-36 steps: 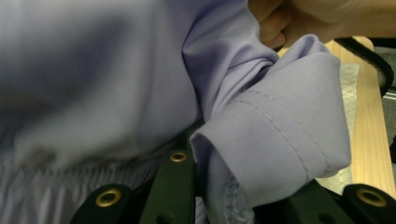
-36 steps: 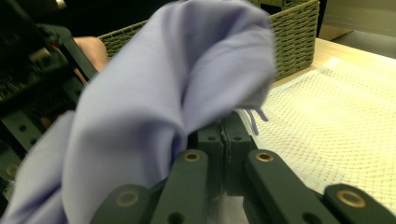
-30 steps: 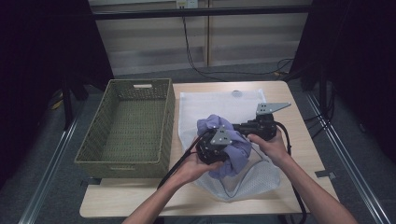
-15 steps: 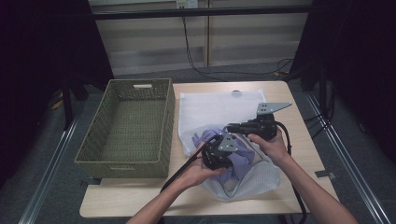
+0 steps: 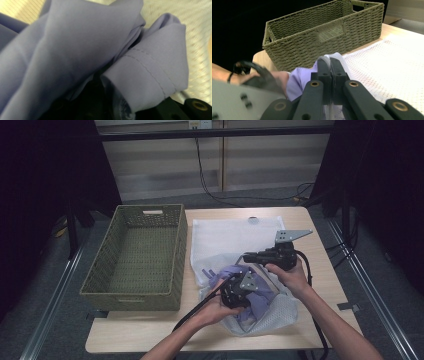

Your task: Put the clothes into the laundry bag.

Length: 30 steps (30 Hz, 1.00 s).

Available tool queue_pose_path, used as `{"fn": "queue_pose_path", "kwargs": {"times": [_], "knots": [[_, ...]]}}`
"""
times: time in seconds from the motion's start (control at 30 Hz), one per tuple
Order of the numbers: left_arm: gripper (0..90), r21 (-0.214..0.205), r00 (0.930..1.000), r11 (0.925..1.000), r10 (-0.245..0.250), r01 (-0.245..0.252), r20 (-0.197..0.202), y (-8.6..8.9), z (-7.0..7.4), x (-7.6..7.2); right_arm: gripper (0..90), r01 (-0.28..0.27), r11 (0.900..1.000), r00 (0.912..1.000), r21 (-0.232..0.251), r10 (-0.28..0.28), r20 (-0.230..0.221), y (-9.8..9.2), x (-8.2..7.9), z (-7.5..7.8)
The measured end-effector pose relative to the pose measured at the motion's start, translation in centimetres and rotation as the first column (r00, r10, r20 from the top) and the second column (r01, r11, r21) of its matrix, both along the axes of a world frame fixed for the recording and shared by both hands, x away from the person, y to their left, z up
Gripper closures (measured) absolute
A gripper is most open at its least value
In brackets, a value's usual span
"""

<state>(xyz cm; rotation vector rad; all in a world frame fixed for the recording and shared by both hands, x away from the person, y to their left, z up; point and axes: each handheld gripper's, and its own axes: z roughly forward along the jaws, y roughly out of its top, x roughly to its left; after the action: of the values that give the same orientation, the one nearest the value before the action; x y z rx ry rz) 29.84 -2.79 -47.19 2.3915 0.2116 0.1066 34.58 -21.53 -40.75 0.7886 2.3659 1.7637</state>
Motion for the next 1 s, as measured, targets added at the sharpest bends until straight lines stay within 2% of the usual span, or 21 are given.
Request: {"fn": "queue_pose_path", "kwargs": {"times": [0.07,0.23,0.4,0.53,0.73,0.77,0.8,0.83,0.9,0.93,1.0], "knots": [[79.3,0.002,0.9999,1.0000,0.009,-0.009,-0.010,-0.1,-0.6,-0.1,88.8,0.000,1.0000,1.0000,0.000,0.000,0.000,0.0,0.0,0.0],[77.1,-0.003,0.9995,0.9999,0.015,-0.015,-0.027,0.0,-0.9,0.0,88.8,-0.003,1.0000,1.0000,-0.002,0.003,-0.001,0.0,0.0,-0.1],[71.6,0.001,0.9991,0.9998,0.020,-0.019,-0.037,0.1,-0.6,-0.2,88.8,-0.001,1.0000,1.0000,-0.006,0.001,-0.005,0.0,0.0,-0.2],[64.9,0.000,0.9989,0.9995,0.030,-0.030,-0.035,0.9,0.1,-0.5,88.8,0.001,1.0000,1.0000,-0.006,-0.001,-0.009,-0.1,0.1,-0.2],[56.6,-0.037,0.9974,0.9977,0.055,-0.057,-0.047,3.9,1.4,-1.1,88.8,-0.003,0.9999,0.9999,-0.010,0.002,-0.010,0.0,0.1,-0.2],[55.7,-0.054,0.9965,0.9964,0.064,-0.066,-0.053,4.4,1.6,-1.2,88.8,-0.003,0.9999,0.9999,-0.010,0.003,-0.010,0.0,0.1,-0.2],[54.9,-0.049,0.9967,0.9967,0.063,-0.065,-0.052,5.1,1.9,-1.2,88.8,-0.002,0.9999,0.9999,-0.010,0.002,-0.010,0.1,0.1,-0.2],[54.2,-0.072,0.9955,0.9942,0.077,-0.080,-0.056,5.8,2.2,-1.4,88.8,-0.002,0.9999,0.9999,-0.011,0.002,-0.010,0.1,0.1,-0.2],[52.4,-0.091,0.9938,0.9908,0.095,-0.100,-0.058,7.1,2.9,-1.6,88.8,-0.001,0.9999,0.9999,-0.011,0.001,-0.013,0.1,0.1,-0.3],[52.0,-0.118,0.9926,0.9867,0.105,-0.112,-0.062,7.6,3.0,-1.7,88.8,-0.001,0.9999,0.9999,-0.010,0.001,-0.013,0.1,0.1,-0.3],[51.4,-0.142,0.9911,0.9815,0.122,-0.129,-0.054,8.9,3.6,-1.8,88.8,0.000,1.0000,0.9999,-0.010,0.000,-0.012,0.1,0.2,-0.3]]}}
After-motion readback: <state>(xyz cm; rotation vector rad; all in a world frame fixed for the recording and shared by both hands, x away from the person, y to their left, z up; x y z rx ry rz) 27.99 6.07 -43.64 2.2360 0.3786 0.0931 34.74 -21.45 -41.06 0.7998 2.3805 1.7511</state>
